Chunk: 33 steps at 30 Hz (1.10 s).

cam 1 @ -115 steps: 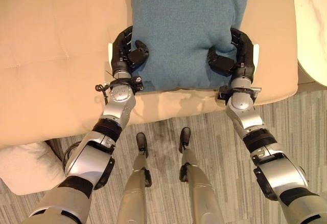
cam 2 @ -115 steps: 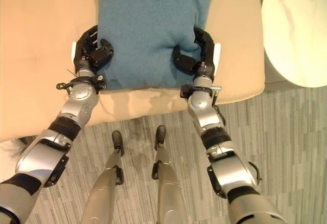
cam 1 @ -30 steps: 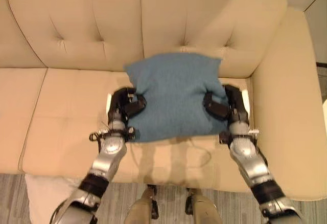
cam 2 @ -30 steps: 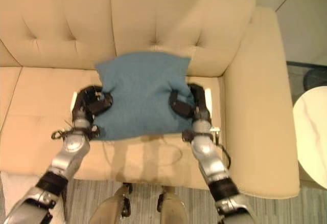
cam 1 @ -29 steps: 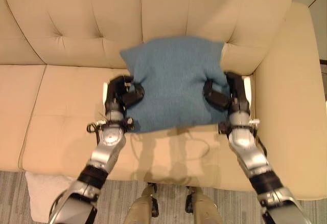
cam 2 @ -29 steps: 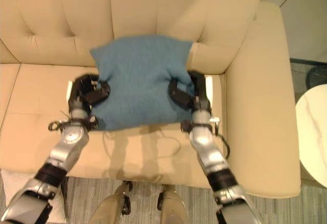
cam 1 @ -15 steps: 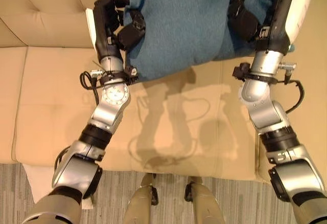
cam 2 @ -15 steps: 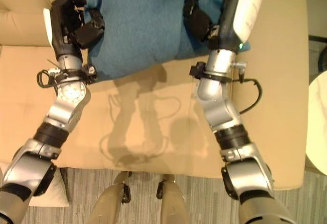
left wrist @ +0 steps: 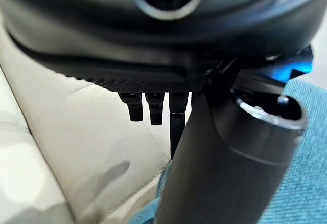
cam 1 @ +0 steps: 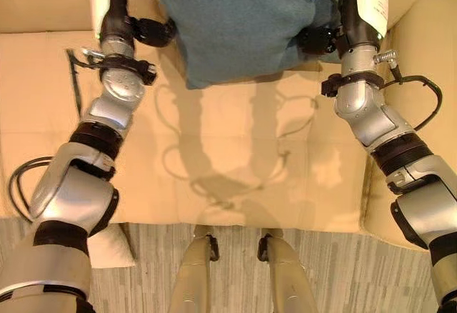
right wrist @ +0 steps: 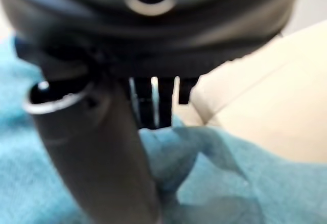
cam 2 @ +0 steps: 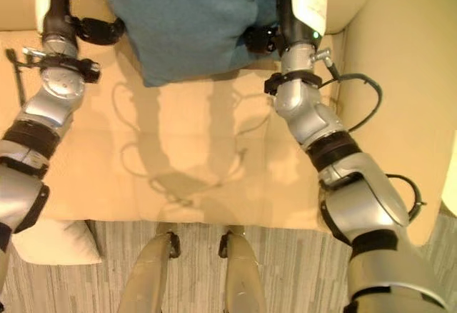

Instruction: Pick up all the scattered cushions and arrange them neatly on the sofa.

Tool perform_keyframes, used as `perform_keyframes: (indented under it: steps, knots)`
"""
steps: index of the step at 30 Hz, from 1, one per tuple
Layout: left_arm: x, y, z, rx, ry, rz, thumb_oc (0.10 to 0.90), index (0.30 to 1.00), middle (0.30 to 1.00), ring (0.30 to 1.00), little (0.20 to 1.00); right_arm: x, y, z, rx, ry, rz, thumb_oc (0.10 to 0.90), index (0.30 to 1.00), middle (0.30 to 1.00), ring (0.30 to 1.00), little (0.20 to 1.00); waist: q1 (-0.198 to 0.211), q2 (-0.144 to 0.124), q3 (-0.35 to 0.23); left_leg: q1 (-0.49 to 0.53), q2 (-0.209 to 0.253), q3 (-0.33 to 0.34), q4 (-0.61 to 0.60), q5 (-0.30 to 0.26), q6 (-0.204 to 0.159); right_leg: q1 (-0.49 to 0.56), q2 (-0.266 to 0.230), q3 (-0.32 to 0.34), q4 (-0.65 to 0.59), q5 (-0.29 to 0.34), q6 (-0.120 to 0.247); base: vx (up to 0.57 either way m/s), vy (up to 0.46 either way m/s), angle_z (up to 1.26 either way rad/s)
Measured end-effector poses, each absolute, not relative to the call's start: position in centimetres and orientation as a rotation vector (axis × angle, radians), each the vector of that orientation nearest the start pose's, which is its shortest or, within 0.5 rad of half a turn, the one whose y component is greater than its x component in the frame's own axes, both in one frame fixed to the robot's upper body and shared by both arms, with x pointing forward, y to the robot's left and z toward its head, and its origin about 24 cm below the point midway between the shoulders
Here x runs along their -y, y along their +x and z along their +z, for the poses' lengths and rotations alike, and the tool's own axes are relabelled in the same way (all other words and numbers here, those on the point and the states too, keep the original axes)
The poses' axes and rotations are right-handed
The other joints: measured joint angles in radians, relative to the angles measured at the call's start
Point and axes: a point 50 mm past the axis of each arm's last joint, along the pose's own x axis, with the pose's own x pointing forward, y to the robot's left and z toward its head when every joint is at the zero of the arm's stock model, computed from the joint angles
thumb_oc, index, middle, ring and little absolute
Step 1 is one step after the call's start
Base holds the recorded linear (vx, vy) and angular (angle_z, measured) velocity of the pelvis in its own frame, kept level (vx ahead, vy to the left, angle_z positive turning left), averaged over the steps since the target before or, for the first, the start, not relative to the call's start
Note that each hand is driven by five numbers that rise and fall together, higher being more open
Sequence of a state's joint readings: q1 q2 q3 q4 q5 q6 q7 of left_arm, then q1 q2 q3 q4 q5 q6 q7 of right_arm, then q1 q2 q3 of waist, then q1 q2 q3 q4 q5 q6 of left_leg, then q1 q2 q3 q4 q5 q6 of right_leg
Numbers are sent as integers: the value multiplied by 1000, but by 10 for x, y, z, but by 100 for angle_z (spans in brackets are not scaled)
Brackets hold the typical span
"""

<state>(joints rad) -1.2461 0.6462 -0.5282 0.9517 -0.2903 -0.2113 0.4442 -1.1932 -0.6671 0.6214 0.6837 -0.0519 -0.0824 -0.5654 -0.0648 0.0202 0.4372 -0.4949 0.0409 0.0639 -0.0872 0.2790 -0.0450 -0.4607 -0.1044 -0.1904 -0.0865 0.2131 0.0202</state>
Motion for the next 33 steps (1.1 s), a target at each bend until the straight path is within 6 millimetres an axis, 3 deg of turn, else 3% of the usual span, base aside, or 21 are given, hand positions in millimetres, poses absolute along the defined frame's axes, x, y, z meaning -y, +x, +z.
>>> perform_keyframes:
  steps: [2,3,7,10,13,15,17,18,27,30,31,33]
  knots:
    - [-219,400,268,515,497,358,800,900,900,900,900,178,390,277,668,-818,-339,800,900,900,900,900,3,0,0,24,-7,-8,0,0,0,26,-1,-1,1,-9,11,-41,-30,10]
    - [-222,399,250,471,514,352,800,900,900,900,900,181,391,258,609,-801,-315,800,900,900,900,900,4,0,0,39,-5,-18,0,0,0,46,2,-4,-1,-17,21,-55,-15,13]
    - [-225,396,234,438,498,340,800,900,900,900,900,188,391,239,530,-712,-303,800,900,900,900,900,29,0,0,35,13,-20,0,-2,-2,45,22,-8,-4,-17,21,-45,-8,0]
    - [-223,391,223,435,468,313,800,900,900,900,900,192,390,227,496,-674,-299,800,900,900,900,900,38,0,0,35,30,-33,0,-30,-24,45,37,-16,-4,-20,25,-33,3,-1]
    - [-213,380,184,374,407,251,800,900,900,900,900,207,384,200,416,-528,-353,800,900,900,900,900,54,1,0,30,30,-47,-1,-41,-28,42,38,-22,3,-19,26,-33,-4,6]
    - [-213,366,148,296,289,242,800,900,900,900,900,217,380,181,365,-471,-383,800,900,900,900,900,57,2,-1,31,27,-48,-1,-37,-25,39,28,-25,15,-25,29,-50,-10,6]
    - [-211,340,99,176,165,208,800,900,900,900,900,230,374,164,297,-400,-421,800,900,900,900,900,85,10,3,35,14,-51,0,-34,-21,48,22,-28,14,-25,29,-54,-16,13]
    - [-212,336,90,149,169,201,800,900,900,900,900,230,374,164,293,-388,-420,800,900,900,900,900,93,12,4,37,14,-53,0,-33,-21,51,21,-31,13,-26,30,-21,-15,14]
    - [-225,315,60,52,160,174,800,900,900,900,900,241,371,160,272,-344,-448,800,900,900,900,900,133,27,9,71,13,-75,0,-35,-22,102,20,-55,12,-47,43,5,-3,8]
    - [-230,305,49,21,132,180,800,900,900,900,900,249,362,147,241,-341,-445,800,900,900,900,900,136,26,9,97,13,-78,-1,-39,-25,135,21,-60,8,-47,44,52,-6,5]
    - [-233,293,38,-10,130,181,800,900,900,900,900,253,355,134,212,-359,-437,800,900,900,900,900,133,26,9,133,13,-81,-1,-51,-18,176,22,-65,-4,-51,46,99,-6,5]
    - [-235,281,27,-43,131,179,800,900,900,900,900,256,344,127,207,-380,-419,800,900,900,900,900,135,26,7,163,15,-77,-1,-74,-19,206,23,-64,-4,-61,50,86,-7,1]
